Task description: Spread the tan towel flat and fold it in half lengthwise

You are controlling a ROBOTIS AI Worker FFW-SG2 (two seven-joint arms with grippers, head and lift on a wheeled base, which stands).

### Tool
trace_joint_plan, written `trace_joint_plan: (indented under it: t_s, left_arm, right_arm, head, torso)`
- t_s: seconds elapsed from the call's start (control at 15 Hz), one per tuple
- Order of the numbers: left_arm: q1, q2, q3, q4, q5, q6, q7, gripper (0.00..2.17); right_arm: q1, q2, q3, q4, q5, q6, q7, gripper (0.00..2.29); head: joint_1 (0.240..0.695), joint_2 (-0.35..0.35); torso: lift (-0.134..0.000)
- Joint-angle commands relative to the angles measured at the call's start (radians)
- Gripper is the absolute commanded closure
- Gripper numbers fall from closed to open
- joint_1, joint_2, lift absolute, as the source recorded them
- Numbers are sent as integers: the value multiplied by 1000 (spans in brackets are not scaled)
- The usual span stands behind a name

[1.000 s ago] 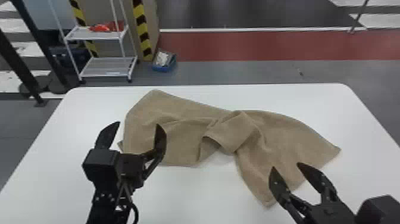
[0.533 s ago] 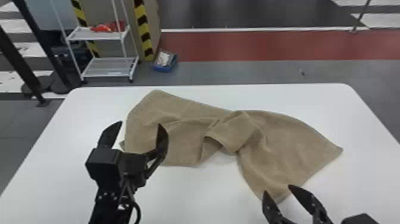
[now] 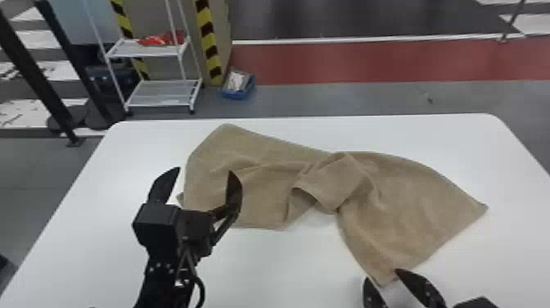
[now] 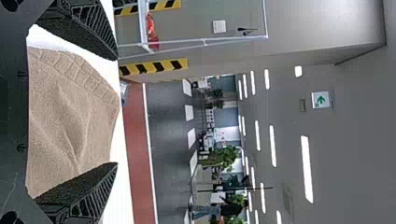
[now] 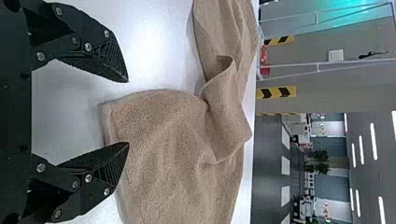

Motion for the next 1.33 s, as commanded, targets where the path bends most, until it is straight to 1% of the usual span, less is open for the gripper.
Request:
trace_joint_plan:
  t_s: [0.0, 0.07, 0.33, 0.4, 0.47, 0.87, 0.93, 1.0, 1.07, 1.27]
  left_arm:
    - [2, 0, 0, -1, -1, 0, 2, 80]
    - [4, 0, 0, -1, -1, 0, 3, 80]
    - [7, 0, 2, -1, -1, 0, 5, 80]
    - [7, 0, 0, 1, -1, 0, 3, 80]
    - [7, 0, 0, 1, -1, 0, 3, 80]
    - [2, -2, 0, 7, -1, 3, 2, 80]
    - [1, -2, 0, 10, -1, 0, 2, 80]
    - [-1, -2, 0, 11, -1, 0, 2, 80]
    - [-4, -2, 0, 16, -1, 3, 2, 80]
    - [-7, 0, 2, 17, -1, 0, 2, 80]
  right_arm:
    - [-7, 1, 0, 0, 4, 27, 0, 481]
    - [-10, 2, 0, 2, 4, 42, 0, 593]
    - [-15, 4, 0, 2, 2, 51, -3, 596]
    - [-15, 4, -1, 0, 1, 51, -3, 775]
    - [-13, 4, -1, -1, -1, 54, -3, 822]
    - [-7, 7, -41, -16, -10, 45, -3, 826]
    - [-7, 7, -50, -19, -12, 42, -3, 937]
    - [-10, 10, -63, -21, -21, 42, -3, 1251]
    - [-15, 10, -69, -21, -27, 42, -3, 1335]
    - [-24, 10, -83, -21, -29, 51, -5, 1339]
  head:
    - [695, 79]
    - [695, 79]
    - [695, 78]
    - [695, 77]
    - [695, 77]
    - [695, 66]
    - [695, 61]
    - [695, 55]
    - [695, 50]
    - [695, 32]
  torso:
    - [-128]
    - [-128]
    - [-128]
    - [-128]
    - [-128]
    - [-128]
    - [-128]
    - [-128]
    - [-128]
    - [-128]
